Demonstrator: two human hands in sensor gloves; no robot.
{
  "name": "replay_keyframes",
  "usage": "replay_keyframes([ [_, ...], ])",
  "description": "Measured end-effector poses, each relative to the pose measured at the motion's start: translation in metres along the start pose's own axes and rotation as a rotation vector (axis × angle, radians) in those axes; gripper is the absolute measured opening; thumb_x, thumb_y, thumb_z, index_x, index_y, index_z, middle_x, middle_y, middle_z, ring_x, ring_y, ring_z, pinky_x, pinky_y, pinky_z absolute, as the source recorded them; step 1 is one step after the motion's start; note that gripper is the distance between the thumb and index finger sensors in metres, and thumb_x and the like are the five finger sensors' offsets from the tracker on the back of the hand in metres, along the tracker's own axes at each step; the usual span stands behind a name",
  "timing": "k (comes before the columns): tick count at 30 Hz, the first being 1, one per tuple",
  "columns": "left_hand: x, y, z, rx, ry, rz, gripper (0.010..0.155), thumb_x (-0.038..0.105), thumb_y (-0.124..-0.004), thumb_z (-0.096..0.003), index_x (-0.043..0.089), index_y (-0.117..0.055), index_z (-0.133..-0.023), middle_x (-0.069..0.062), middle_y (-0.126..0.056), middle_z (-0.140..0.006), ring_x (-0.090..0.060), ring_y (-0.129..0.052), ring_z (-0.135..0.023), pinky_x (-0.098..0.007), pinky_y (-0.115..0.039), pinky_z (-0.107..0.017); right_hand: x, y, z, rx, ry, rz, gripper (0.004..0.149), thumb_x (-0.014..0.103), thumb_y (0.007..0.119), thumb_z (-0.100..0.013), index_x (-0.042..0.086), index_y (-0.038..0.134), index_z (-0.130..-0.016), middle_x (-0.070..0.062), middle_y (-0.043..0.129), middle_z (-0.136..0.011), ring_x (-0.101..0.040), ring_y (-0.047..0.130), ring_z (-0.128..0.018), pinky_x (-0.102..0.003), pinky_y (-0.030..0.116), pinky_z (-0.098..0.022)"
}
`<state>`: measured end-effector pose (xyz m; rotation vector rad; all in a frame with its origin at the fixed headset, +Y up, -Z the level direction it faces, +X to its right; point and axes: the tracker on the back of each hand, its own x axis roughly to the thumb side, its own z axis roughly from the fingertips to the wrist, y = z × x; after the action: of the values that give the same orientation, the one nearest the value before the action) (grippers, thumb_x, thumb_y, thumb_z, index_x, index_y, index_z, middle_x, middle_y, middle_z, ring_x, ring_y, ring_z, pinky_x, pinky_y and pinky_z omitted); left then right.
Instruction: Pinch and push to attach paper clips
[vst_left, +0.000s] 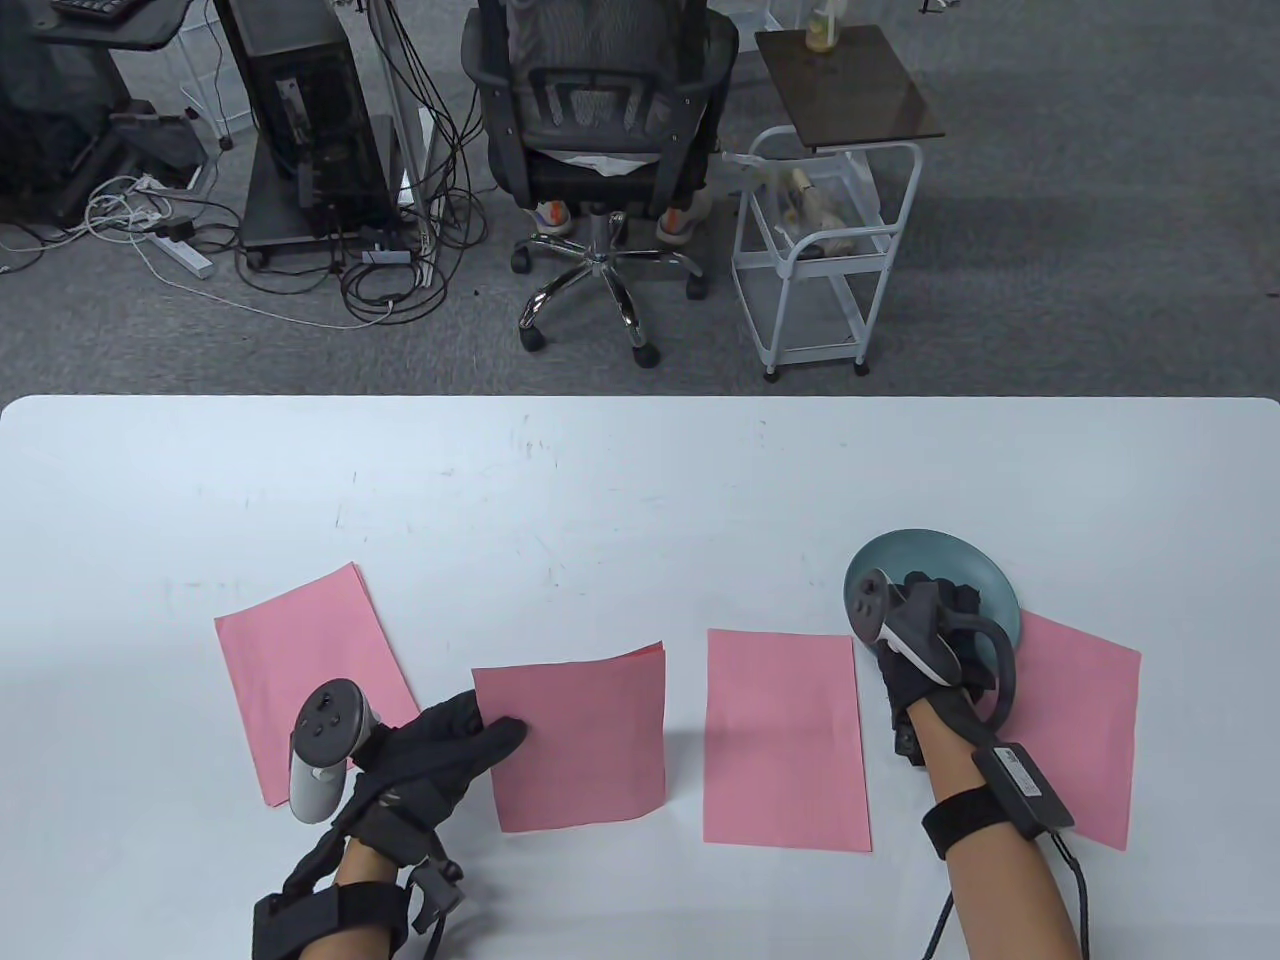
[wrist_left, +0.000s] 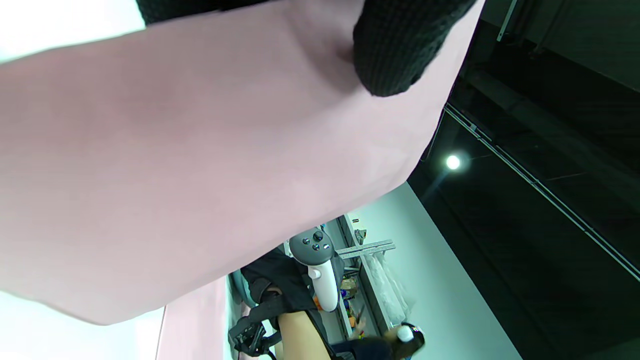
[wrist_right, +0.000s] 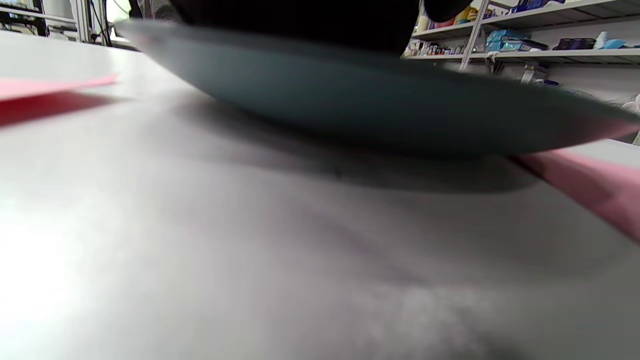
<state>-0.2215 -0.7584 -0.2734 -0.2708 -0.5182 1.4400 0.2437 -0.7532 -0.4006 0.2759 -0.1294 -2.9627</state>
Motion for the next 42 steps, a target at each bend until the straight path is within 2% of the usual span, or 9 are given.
replay_keyframes([
  [4, 0.000, 0.000, -0.001, -0.006, 0.001, -0.003, 0.042, 0.035, -0.082, -0.0628, 0.022, -0.077, -0.103, -0.004, -0.092, -0.097, -0.028, -0.096, -0.085, -0.049, -0.078, -0.068, -0.004, -0.013, 0.006, -0.057, -0.006, -0.059, 0.041, 0.032, 0.073, -0.061, 0.017, 0.066, -0.100, -0.007, 0.059, -0.113, -0.032, 0.057, -0.103, -0.055, 0.036, -0.082],
  [9, 0.000, -0.001, -0.001, -0.010, 0.003, -0.008, 0.042, 0.035, -0.081, -0.0630, 0.022, -0.077, -0.103, -0.003, -0.092, -0.097, -0.028, -0.096, -0.085, -0.049, -0.078, -0.068, 0.001, -0.043, 0.018, -0.163, -0.067, -0.193, 0.041, 0.031, 0.074, -0.060, 0.018, 0.068, -0.098, -0.011, 0.080, -0.098, -0.033, 0.080, -0.087, -0.056, 0.055, -0.075],
  [16, -0.001, -0.001, -0.001, -0.013, 0.003, -0.015, 0.043, 0.035, -0.081, -0.0628, 0.022, -0.077, -0.103, -0.004, -0.092, -0.097, -0.028, -0.097, -0.085, -0.049, -0.078, -0.068, 0.026, -0.096, 0.054, -0.343, -0.250, -0.354, 0.037, 0.033, 0.085, -0.054, 0.016, 0.082, -0.087, -0.009, 0.095, -0.080, -0.027, 0.096, -0.066, -0.052, 0.073, -0.064],
  [24, 0.000, -0.002, -0.001, -0.006, 0.017, -0.028, 0.043, 0.035, -0.081, -0.0630, 0.021, -0.077, -0.103, -0.004, -0.092, -0.097, -0.028, -0.097, -0.084, -0.049, -0.078, -0.068, 0.058, -0.148, 0.103, -0.430, -0.483, -0.503, 0.037, 0.031, 0.089, -0.052, 0.016, 0.085, -0.086, -0.009, 0.097, -0.077, -0.026, 0.097, -0.062, -0.053, 0.075, -0.063],
  [29, -0.001, -0.002, -0.002, -0.007, 0.024, -0.037, 0.043, 0.035, -0.080, -0.0635, 0.021, -0.076, -0.104, -0.004, -0.092, -0.097, -0.028, -0.097, -0.084, -0.049, -0.078, -0.068, 0.084, -0.178, 0.140, -0.484, -0.608, -0.484, 0.037, 0.029, 0.090, -0.053, 0.015, 0.087, -0.087, -0.010, 0.097, -0.077, -0.027, 0.097, -0.063, -0.054, 0.074, -0.063],
  [33, -0.001, -0.003, -0.002, -0.009, 0.024, -0.041, 0.042, 0.035, -0.080, -0.0637, 0.021, -0.076, -0.104, -0.004, -0.092, -0.097, -0.028, -0.097, -0.084, -0.049, -0.078, -0.068, 0.112, -0.194, 0.171, -0.492, -0.686, -0.339, 0.037, 0.027, 0.087, -0.056, 0.015, 0.085, -0.091, -0.011, 0.095, -0.082, -0.029, 0.095, -0.068, -0.055, 0.070, -0.067],
  [38, -0.001, -0.004, -0.003, -0.013, 0.018, -0.048, 0.043, 0.035, -0.080, -0.0638, 0.020, -0.076, -0.104, -0.004, -0.092, -0.096, -0.028, -0.097, -0.083, -0.048, -0.079, -0.067, 0.144, -0.199, 0.197, -0.529, -0.699, -0.126, 0.037, 0.026, 0.083, -0.057, 0.021, 0.082, -0.094, -0.007, 0.090, -0.088, -0.028, 0.089, -0.077, -0.055, 0.063, -0.072],
  [42, -0.001, -0.005, -0.003, -0.015, 0.013, -0.054, 0.043, 0.035, -0.080, -0.0637, 0.020, -0.077, -0.104, -0.005, -0.092, -0.096, -0.028, -0.098, -0.083, -0.048, -0.079, -0.067, 0.162, -0.196, 0.204, -0.509, -0.695, -0.040, 0.037, 0.026, 0.080, -0.057, 0.024, 0.082, -0.094, -0.005, 0.088, -0.091, -0.028, 0.086, -0.081, -0.055, 0.060, -0.074],
])
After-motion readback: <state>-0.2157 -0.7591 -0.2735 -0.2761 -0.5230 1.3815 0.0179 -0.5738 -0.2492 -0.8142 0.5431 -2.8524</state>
